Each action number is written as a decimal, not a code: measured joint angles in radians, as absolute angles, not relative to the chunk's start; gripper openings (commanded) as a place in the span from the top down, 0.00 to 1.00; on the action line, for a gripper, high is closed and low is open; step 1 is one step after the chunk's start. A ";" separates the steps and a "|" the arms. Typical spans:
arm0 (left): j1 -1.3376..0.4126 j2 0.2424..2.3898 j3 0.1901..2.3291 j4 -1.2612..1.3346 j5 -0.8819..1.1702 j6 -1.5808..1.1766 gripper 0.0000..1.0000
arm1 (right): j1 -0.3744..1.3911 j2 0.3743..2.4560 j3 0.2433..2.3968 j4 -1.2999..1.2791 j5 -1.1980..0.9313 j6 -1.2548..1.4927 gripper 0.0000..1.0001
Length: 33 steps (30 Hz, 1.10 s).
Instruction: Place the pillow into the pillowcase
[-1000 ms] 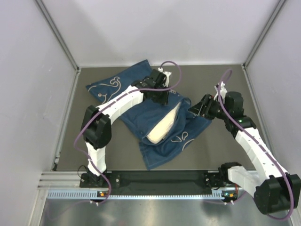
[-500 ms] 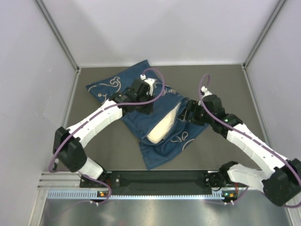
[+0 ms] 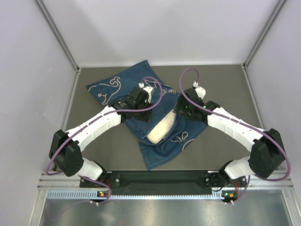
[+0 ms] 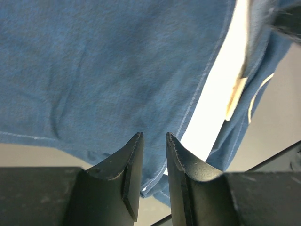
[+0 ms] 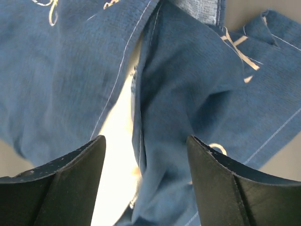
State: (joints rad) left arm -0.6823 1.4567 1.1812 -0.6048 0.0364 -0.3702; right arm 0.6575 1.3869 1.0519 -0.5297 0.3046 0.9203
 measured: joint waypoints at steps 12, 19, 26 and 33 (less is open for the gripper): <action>-0.776 1.502 1.167 -0.538 0.044 -0.392 0.71 | 0.692 1.467 1.043 -0.541 0.348 0.925 0.64; -0.817 1.544 1.148 -0.537 0.047 -0.396 0.70 | 0.717 1.409 0.939 -0.548 0.338 0.916 0.68; -0.818 1.542 1.050 -0.482 0.059 -0.424 0.70 | 0.774 1.347 0.890 -0.507 0.299 0.912 0.53; -0.817 1.525 1.047 -0.474 0.051 -0.437 0.70 | 0.786 1.423 0.890 -0.480 0.323 0.918 0.51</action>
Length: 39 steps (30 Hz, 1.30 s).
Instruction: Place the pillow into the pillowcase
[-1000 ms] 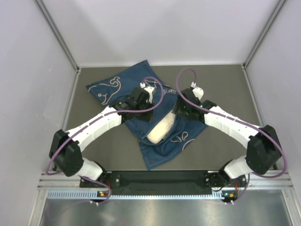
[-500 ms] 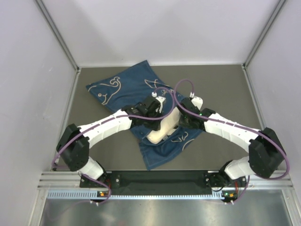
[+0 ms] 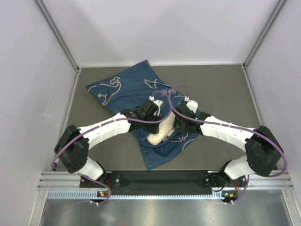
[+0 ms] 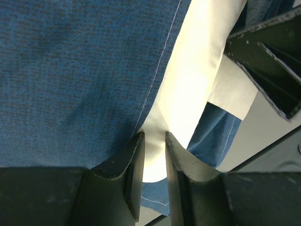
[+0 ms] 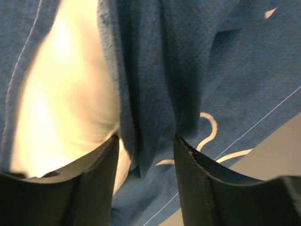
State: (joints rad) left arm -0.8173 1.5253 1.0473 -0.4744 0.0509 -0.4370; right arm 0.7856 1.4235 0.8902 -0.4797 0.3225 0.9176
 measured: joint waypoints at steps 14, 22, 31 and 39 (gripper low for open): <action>-0.817 1.516 1.047 -0.479 0.048 -0.438 0.72 | 0.769 1.462 0.890 -0.453 0.340 0.912 0.92; -0.813 1.526 1.022 -0.452 0.063 -0.447 0.73 | 0.786 1.452 0.839 -0.326 0.214 0.883 1.00; -0.809 1.631 1.058 -0.435 0.089 -0.456 0.76 | 0.846 1.287 0.803 -0.253 0.058 0.883 1.00; -0.808 1.795 1.201 -0.474 0.113 -0.459 0.77 | 0.791 1.228 0.803 -0.270 -0.031 0.884 1.00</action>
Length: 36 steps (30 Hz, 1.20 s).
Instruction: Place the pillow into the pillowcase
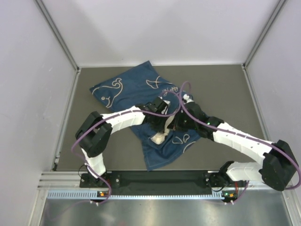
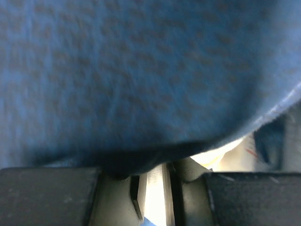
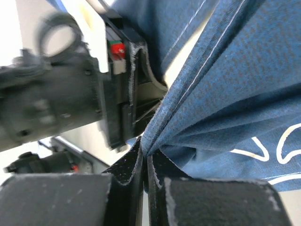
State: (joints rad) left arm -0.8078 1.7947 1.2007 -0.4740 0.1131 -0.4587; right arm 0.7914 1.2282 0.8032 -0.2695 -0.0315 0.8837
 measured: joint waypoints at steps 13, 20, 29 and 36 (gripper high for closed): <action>-0.798 1.896 1.262 -0.370 0.158 -0.482 0.82 | 0.428 1.116 0.920 -0.347 -0.353 0.900 1.00; -0.799 1.877 1.255 -0.347 0.159 -0.490 0.77 | 0.304 1.116 1.013 -0.415 -0.484 0.886 1.00; -0.797 1.650 1.268 -0.473 0.074 -0.469 0.64 | 0.289 1.080 1.001 -0.402 -0.506 0.800 0.21; -0.779 1.477 1.320 -0.570 0.009 -0.433 0.59 | 0.251 1.048 1.000 -0.441 -0.427 0.697 0.18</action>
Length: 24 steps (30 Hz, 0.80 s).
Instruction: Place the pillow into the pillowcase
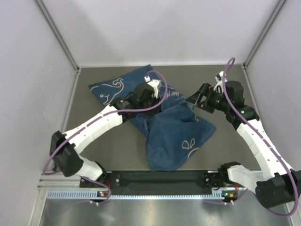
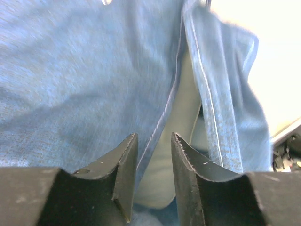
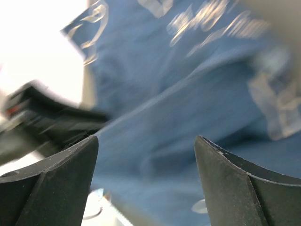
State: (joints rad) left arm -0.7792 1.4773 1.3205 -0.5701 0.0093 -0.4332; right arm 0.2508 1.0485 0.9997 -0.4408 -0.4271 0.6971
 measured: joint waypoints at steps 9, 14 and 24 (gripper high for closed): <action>-0.783 1.357 1.213 -0.682 -0.054 -0.416 0.57 | 0.171 1.139 0.981 -0.456 -0.333 0.566 0.23; -0.787 1.357 1.210 -0.781 -0.290 -0.411 0.52 | 0.244 1.145 0.896 -0.448 -0.262 0.513 0.20; -0.772 1.380 1.219 -0.619 -0.532 -0.326 0.48 | 0.452 1.148 0.799 -0.307 -0.196 0.535 0.23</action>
